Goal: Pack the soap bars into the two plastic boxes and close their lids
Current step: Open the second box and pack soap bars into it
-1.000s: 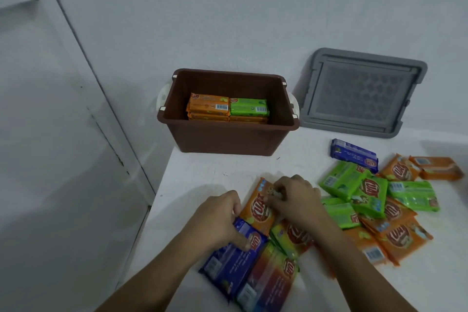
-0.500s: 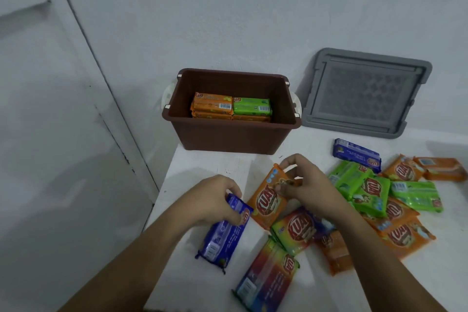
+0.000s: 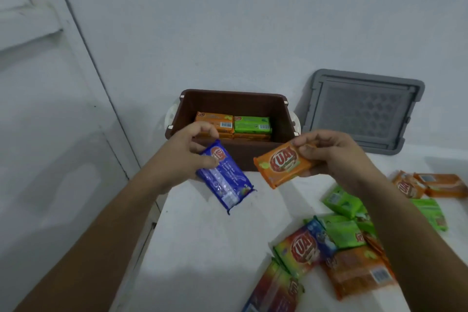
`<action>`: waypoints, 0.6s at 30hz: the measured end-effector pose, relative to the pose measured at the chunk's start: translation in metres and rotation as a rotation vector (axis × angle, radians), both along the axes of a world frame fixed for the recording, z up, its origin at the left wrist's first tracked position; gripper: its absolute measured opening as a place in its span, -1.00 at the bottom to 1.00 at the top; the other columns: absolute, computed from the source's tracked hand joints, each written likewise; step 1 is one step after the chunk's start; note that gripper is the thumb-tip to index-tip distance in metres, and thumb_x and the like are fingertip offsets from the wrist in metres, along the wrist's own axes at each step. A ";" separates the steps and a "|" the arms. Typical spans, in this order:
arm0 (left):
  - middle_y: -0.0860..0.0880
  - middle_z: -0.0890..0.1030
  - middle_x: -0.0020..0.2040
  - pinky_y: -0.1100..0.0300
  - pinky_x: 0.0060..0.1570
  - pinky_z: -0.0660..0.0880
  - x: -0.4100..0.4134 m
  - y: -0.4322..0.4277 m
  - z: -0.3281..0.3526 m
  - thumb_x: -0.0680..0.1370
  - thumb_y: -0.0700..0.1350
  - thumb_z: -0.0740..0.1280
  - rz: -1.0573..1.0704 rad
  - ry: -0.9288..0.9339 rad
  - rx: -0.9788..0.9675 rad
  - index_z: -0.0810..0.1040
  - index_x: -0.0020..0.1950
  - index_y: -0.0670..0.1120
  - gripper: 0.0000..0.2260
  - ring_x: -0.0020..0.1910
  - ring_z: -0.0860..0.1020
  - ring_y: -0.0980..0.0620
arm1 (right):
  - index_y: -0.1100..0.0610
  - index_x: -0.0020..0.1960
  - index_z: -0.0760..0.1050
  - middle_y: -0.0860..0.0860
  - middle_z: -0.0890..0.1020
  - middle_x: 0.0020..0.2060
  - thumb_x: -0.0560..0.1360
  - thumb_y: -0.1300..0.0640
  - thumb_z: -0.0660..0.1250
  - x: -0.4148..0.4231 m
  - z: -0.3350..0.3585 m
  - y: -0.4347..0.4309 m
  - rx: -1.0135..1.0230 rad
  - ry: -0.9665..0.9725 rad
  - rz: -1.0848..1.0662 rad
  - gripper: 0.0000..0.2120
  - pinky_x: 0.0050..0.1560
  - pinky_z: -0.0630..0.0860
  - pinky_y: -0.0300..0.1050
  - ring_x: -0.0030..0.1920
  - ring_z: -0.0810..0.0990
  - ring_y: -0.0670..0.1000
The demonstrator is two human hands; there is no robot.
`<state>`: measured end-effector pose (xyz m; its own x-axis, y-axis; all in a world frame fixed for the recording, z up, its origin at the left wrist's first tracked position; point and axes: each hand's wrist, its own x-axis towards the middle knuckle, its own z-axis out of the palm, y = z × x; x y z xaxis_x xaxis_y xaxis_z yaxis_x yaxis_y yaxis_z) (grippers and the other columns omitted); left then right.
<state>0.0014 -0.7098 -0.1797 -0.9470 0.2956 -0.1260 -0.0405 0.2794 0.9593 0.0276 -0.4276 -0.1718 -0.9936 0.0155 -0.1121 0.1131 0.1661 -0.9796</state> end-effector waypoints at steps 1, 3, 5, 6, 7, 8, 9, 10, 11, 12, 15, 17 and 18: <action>-0.14 0.59 0.01 0.12 -0.34 0.60 -0.006 -0.002 0.005 0.47 -0.33 0.40 0.038 0.035 0.041 0.47 -0.02 0.08 -0.68 -0.11 0.65 -0.07 | 0.25 -0.08 0.58 0.13 0.67 -0.25 0.50 0.39 0.30 -0.007 0.006 0.001 -0.030 0.017 -0.029 -0.89 -0.35 0.65 -0.11 -0.31 0.66 0.07; -0.12 0.60 -0.09 0.10 -0.39 0.61 -0.019 -0.003 0.013 0.48 -0.36 0.38 0.119 0.105 0.081 0.45 -0.06 0.05 -0.70 -0.19 0.65 -0.03 | 0.24 -0.09 0.58 0.10 0.68 -0.29 0.50 0.37 0.31 -0.023 0.017 0.001 -0.056 0.051 -0.084 -0.90 -0.33 0.66 -0.10 -0.32 0.68 0.04; -0.07 0.59 -0.14 0.01 -0.27 0.65 -0.038 -0.002 0.017 0.50 -0.35 0.35 0.172 0.171 0.083 0.46 -0.11 0.00 -0.77 -0.10 0.64 -0.05 | 0.22 -0.10 0.58 0.13 0.67 -0.23 0.50 0.35 0.33 -0.040 0.022 -0.002 -0.062 0.069 -0.131 -0.92 -0.32 0.66 -0.11 -0.32 0.68 0.02; -0.06 0.59 -0.14 -0.03 -0.20 0.65 -0.050 -0.001 0.019 0.52 -0.33 0.34 0.196 0.195 0.089 0.49 -0.14 -0.03 -0.80 -0.05 0.63 -0.07 | 0.21 -0.10 0.58 0.15 0.66 -0.17 0.50 0.34 0.34 -0.051 0.024 -0.005 -0.058 0.074 -0.151 -0.93 -0.33 0.66 -0.12 -0.29 0.69 0.03; -0.06 0.60 -0.13 -0.05 -0.16 0.65 -0.061 0.001 0.020 0.53 -0.32 0.33 0.223 0.203 0.098 0.51 -0.16 -0.06 -0.82 -0.01 0.62 -0.08 | 0.22 -0.09 0.57 0.18 0.64 -0.11 0.50 0.33 0.35 -0.061 0.024 -0.009 -0.052 0.074 -0.167 -0.94 -0.35 0.65 -0.14 -0.24 0.68 0.05; -0.07 0.60 -0.10 -0.03 -0.16 0.65 -0.072 0.003 0.018 0.54 -0.30 0.34 0.256 0.199 0.103 0.53 -0.17 -0.07 -0.84 0.03 0.62 -0.09 | 0.23 -0.07 0.56 0.20 0.62 -0.06 0.50 0.32 0.35 -0.071 0.023 -0.014 -0.033 0.075 -0.182 -0.96 -0.36 0.64 -0.17 -0.18 0.68 0.08; -0.09 0.61 -0.05 0.00 -0.18 0.65 -0.086 0.004 0.017 0.54 -0.26 0.35 0.288 0.195 0.097 0.55 -0.17 -0.05 -0.86 0.08 0.60 -0.09 | 0.24 -0.06 0.55 0.21 0.60 -0.01 0.50 0.32 0.36 -0.082 0.022 -0.019 -0.013 0.078 -0.196 -0.96 -0.37 0.63 -0.18 -0.11 0.67 0.11; -0.11 0.60 0.02 0.06 -0.22 0.64 -0.096 0.007 0.013 0.55 -0.22 0.36 0.311 0.195 0.076 0.56 -0.16 -0.03 -0.87 0.13 0.58 -0.10 | 0.23 -0.07 0.54 0.20 0.58 0.01 0.50 0.32 0.36 -0.092 0.019 -0.024 0.006 0.079 -0.214 -0.97 -0.37 0.63 -0.19 -0.08 0.66 0.12; -0.12 0.59 0.08 0.10 -0.26 0.63 -0.107 0.009 0.011 0.55 -0.20 0.36 0.328 0.201 0.048 0.55 -0.15 -0.02 -0.89 0.16 0.55 -0.09 | 0.21 -0.10 0.53 0.19 0.57 0.02 0.50 0.32 0.36 -0.102 0.016 -0.029 0.024 0.084 -0.229 -0.95 -0.38 0.63 -0.19 -0.07 0.65 0.12; -0.12 0.57 0.12 0.12 -0.27 0.63 -0.118 0.011 0.007 0.55 -0.18 0.37 0.345 0.209 0.018 0.55 -0.13 -0.01 -0.91 0.19 0.53 -0.09 | 0.18 -0.13 0.53 0.17 0.57 0.00 0.50 0.32 0.36 -0.112 0.013 -0.034 0.048 0.087 -0.242 -0.92 -0.36 0.64 -0.18 -0.07 0.64 0.11; -0.08 0.52 0.13 0.02 -0.17 0.65 -0.140 0.018 -0.004 0.54 -0.18 0.37 0.408 0.202 -0.026 0.55 -0.06 -0.08 -0.97 0.25 0.47 -0.10 | 0.10 -0.19 0.52 0.13 0.58 -0.03 0.49 0.30 0.37 -0.138 -0.001 -0.046 0.143 0.073 -0.275 -0.86 -0.19 0.67 -0.02 -0.02 0.64 0.13; -0.08 0.50 0.11 -0.04 -0.12 0.65 -0.151 0.022 -0.011 0.54 -0.21 0.37 0.429 0.190 -0.059 0.55 -0.04 -0.11 -0.97 0.24 0.47 -0.10 | 0.04 -0.22 0.52 0.14 0.59 -0.01 0.47 0.27 0.38 -0.153 -0.010 -0.052 0.212 0.050 -0.308 -0.83 -0.12 0.66 0.07 -0.01 0.64 0.14; -0.10 0.51 0.12 -0.04 -0.12 0.64 -0.156 0.023 -0.015 0.54 -0.22 0.37 0.437 0.178 -0.078 0.55 -0.06 -0.11 -0.97 0.23 0.48 -0.11 | 0.02 -0.21 0.52 0.13 0.60 -0.01 0.47 0.25 0.38 -0.159 -0.014 -0.055 0.248 0.039 -0.322 -0.84 -0.12 0.66 0.09 -0.01 0.64 0.14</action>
<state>-0.1548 -0.6871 -0.1950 -0.9893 -0.1390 0.0438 -0.0068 0.3444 0.9388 -0.1315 -0.4829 -0.1863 -0.9370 0.3482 -0.0280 0.1611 0.3598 -0.9190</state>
